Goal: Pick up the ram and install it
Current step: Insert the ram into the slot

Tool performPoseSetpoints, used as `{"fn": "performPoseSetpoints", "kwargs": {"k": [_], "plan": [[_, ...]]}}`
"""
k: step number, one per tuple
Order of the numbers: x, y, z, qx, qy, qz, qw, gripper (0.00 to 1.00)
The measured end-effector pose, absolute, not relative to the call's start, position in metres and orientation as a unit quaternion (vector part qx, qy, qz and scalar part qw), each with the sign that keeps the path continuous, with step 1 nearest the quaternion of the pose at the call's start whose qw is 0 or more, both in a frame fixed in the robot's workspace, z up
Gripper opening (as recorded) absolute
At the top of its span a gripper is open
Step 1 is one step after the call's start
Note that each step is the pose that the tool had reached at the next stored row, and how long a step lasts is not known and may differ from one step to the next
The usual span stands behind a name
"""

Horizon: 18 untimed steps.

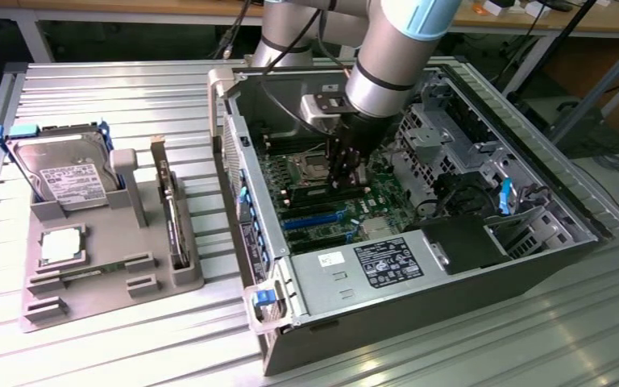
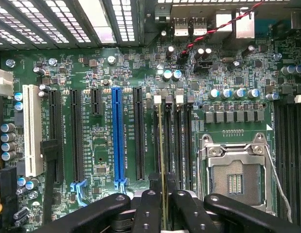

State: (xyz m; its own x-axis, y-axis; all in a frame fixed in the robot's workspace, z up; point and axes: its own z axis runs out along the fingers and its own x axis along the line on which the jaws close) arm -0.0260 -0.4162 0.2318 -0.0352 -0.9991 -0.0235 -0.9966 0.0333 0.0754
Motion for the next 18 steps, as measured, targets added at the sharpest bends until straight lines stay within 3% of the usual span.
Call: {"fn": "performPoseSetpoints", "kwargs": {"k": [18], "plan": [[-0.025, -0.4169, 0.2272, 0.692, -0.721, -0.035, 0.018, 0.15]]}}
